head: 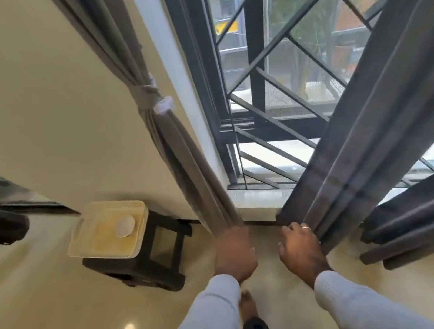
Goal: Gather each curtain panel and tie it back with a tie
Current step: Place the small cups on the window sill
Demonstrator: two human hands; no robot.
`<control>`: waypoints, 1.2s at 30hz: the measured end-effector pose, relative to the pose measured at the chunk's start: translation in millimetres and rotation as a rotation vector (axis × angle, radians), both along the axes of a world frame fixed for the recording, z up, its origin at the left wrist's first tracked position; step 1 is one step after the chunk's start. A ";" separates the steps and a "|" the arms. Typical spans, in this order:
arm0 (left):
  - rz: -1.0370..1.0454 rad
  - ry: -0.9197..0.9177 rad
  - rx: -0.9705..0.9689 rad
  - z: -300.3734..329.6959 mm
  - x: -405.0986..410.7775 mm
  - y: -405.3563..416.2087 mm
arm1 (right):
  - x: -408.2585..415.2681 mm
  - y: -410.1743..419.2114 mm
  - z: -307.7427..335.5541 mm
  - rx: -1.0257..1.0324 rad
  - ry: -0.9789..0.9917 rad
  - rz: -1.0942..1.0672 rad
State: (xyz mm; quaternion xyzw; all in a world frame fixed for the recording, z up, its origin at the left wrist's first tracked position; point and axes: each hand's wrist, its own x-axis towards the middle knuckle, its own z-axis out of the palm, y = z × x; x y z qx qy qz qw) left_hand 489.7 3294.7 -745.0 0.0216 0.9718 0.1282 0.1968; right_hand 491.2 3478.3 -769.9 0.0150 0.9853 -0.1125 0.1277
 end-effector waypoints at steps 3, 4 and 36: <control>-0.045 -0.039 0.018 -34.4 -28.8 13.1 | -21.2 3.6 -28.2 -0.034 -0.002 -0.078; -0.054 -0.053 0.034 -47.8 -41.1 16.2 | -31.2 1.3 -39.6 -0.050 -0.002 -0.106; 0.582 -0.032 0.370 -369.8 -277.0 -25.5 | -239.5 43.0 -373.5 -0.245 0.011 -0.616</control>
